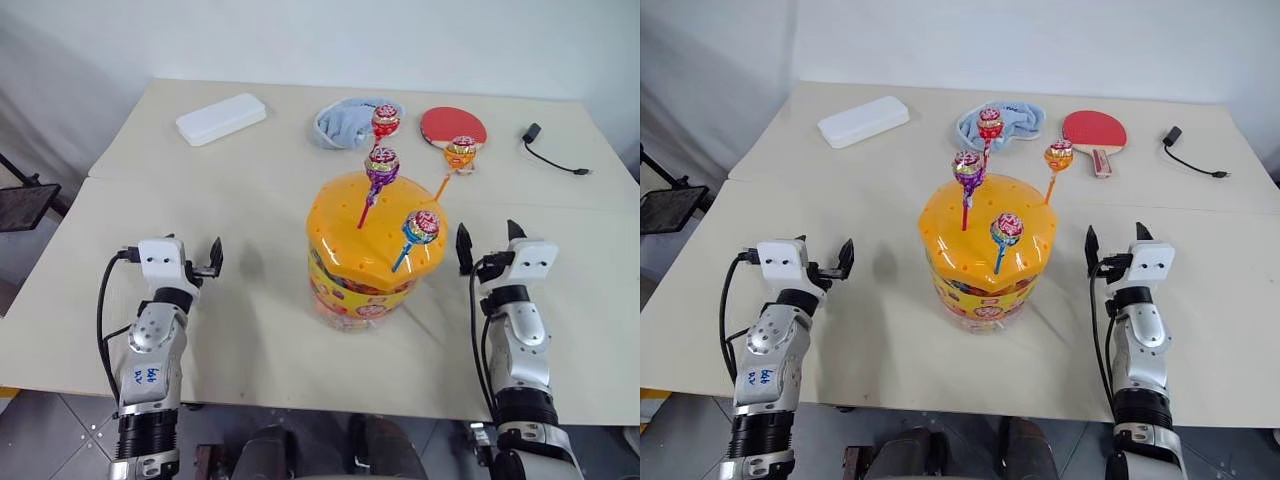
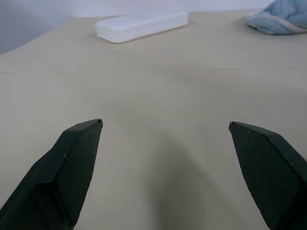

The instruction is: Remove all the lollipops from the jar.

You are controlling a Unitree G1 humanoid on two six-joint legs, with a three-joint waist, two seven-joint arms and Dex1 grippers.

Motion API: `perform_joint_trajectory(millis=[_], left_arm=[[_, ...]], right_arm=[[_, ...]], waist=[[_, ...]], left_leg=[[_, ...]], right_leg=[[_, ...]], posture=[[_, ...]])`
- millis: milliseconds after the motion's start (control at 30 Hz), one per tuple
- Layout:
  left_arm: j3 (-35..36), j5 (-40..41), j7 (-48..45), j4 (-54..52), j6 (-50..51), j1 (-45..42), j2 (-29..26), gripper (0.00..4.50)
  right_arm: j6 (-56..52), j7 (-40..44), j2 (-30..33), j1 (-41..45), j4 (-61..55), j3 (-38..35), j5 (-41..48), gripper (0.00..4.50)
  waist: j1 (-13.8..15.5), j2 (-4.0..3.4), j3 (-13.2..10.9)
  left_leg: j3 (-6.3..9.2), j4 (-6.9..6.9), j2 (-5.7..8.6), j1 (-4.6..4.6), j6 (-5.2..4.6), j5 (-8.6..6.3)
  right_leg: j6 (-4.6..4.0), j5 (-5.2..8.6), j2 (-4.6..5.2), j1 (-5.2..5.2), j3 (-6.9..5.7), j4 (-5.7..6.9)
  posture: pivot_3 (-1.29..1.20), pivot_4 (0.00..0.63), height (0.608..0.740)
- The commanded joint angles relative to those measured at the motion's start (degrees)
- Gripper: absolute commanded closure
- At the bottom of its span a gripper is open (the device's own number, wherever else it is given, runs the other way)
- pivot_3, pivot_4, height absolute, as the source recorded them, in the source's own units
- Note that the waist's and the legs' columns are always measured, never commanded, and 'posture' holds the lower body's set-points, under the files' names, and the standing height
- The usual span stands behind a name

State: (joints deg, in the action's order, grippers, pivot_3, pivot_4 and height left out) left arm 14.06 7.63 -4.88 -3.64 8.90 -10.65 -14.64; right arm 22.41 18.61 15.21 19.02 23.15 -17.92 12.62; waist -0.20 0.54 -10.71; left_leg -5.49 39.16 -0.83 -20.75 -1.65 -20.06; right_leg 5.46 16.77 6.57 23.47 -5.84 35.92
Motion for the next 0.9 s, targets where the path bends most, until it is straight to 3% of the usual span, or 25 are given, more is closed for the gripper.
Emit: perform_joint_trajectory(millis=[33, 133, 167, 233, 333, 467, 600, 700, 900], left_arm=[[-0.03, 0.24, -3.1, -1.28, -1.43, 0.25, -2.41, 0.0], [2.0, 7.18, -10.14, -1.69, -3.01, -0.16, -3.61, 0.0], [2.42, 12.01, -16.87, -3.11, -2.56, -0.08, -5.62, 0.0], [4.31, 23.84, -28.67, -6.55, 3.35, 0.03, -10.17, 0.0], [8.45, 37.72, -38.38, -8.4, 15.0, -1.67, -19.11, 0.0], [11.83, 45.12, -46.61, -8.45, 21.21, -5.69, -28.98, 0.0], [11.46, 48.75, -55.04, -10.21, 24.9, -5.4, -34.44, 0.0], [7.98, 48.01, -57.22, -10.35, 25.16, -7.72, -34.28, 0.0], [-4.55, 41.19, -57.27, -6.14, 20.38, -23.97, -23.89, 0.0]], right_arm=[[0.54, 4.73, 1.4, -0.7, -3.4, -0.35, 4.47, 0.03], [-1.48, 11.7, 2.53, -2.08, -8.21, -0.69, 10.93, 0.03], [-5.15, 15.79, 4.56, -3.94, -12.69, -1.14, 15.54, 0.03], [-12.96, 22.14, 9.31, -8.13, -21.49, -2.33, 23.7, 0.03], [-23.96, 28.67, 18.01, -14.15, -31.57, -5.53, 33.6, 0.03], [-32.34, 36.12, 27.08, -19.92, -39.77, -12.51, 43.6, 0.03], [-37.96, 40.21, 30.77, -24.13, -44.42, -17.69, 49.62, 0.03], [-36.6, 44.94, 29.9, -25.55, -44.6, -20.43, 49.86, 0.03], [-35.68, 49.91, 31.49, -27.49, -38.51, -23.75, 44.18, 0.03]], waist=[[-0.03, 0.0, 0.0], [-0.02, 0.0, 0.0], [0.04, 0.0, 0.0], [0.22, -0.02, -0.01], [0.13, -0.05, -0.03], [0.2, -0.06, -0.03], [0.17, -0.07, -0.03], [0.41, -0.06, -0.03], [2.19, -0.05, -0.02]], left_leg=[[0.0, 0.0, 0.0, 0.0, 0.0, 0.0], [0.01, 0.0, -0.01, -0.01, 0.0, 0.0], [0.02, 0.0, -0.02, -0.01, 0.0, 0.0], [0.1, 0.01, -0.02, -0.13, -0.01, 0.0], [0.23, 0.06, -0.05, -0.27, -0.01, -0.01], [0.29, 0.08, -0.05, -0.2, -0.02, 0.0], [0.21, -0.01, -0.04, 0.04, -0.04, -0.03], [0.22, -0.05, -0.04, 0.03, -0.02, -0.04], [0.21, 0.05, 0.15, 0.13, -0.19, -0.03]], right_leg=[[0.0, 0.0, 0.0, 0.0, 0.0, 0.0], [0.0, 0.0, -0.01, 0.01, 0.0, -0.01], [0.0, 0.0, 0.0, 0.01, -0.01, -0.02], [0.0, 0.0, 0.02, 0.04, -0.07, -0.05], [0.0, 0.0, 0.04, 0.08, -0.13, -0.1], [0.0, 0.0, 0.02, -0.03, -0.17, -0.12], [0.0, 0.0, 0.0, -0.18, -0.1, -0.15], [-0.02, 0.01, -0.02, -0.18, -0.11, -0.2], [0.19, -0.12, -0.08, -0.48, -0.1, -0.36]], posture=[[0.0, 0.15, 0.74], [0.0, 0.15, 0.74], [0.0, 0.15, 0.74], [0.0, 0.15, 0.74], [0.0, 0.15, 0.74], [0.0, 0.15, 0.74], [0.0, 0.15, 0.74], [0.0, 0.15, 0.74], [0.0, 0.15, 0.74]])
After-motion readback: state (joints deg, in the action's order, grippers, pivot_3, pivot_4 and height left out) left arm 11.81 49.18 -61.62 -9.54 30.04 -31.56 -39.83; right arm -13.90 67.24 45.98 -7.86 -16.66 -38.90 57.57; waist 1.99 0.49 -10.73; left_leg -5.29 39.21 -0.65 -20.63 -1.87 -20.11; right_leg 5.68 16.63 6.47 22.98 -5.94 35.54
